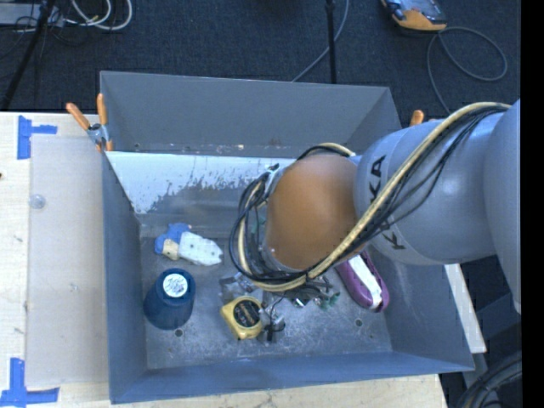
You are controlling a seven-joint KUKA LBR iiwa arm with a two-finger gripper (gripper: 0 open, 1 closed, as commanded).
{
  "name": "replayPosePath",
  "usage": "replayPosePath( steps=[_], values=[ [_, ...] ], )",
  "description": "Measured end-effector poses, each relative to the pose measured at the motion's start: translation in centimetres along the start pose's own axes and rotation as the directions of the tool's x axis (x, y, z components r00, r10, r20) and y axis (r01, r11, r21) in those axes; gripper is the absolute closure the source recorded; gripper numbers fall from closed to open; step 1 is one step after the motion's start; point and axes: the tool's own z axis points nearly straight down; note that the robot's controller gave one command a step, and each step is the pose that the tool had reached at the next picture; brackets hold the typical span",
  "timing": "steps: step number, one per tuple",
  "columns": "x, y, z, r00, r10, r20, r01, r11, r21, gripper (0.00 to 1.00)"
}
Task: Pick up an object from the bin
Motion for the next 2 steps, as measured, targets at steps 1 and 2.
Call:
replayPosePath(
  steps=[1,2],
  values=[
    [0.9,-1.0,1.1,1.000,0.028,-0.013,-0.028,1.000,-0.002,1.00],
    [0.3,0.2,-3.3,1.000,0.014,-0.015,-0.014,1.000,-0.006,1.00]
  ],
)
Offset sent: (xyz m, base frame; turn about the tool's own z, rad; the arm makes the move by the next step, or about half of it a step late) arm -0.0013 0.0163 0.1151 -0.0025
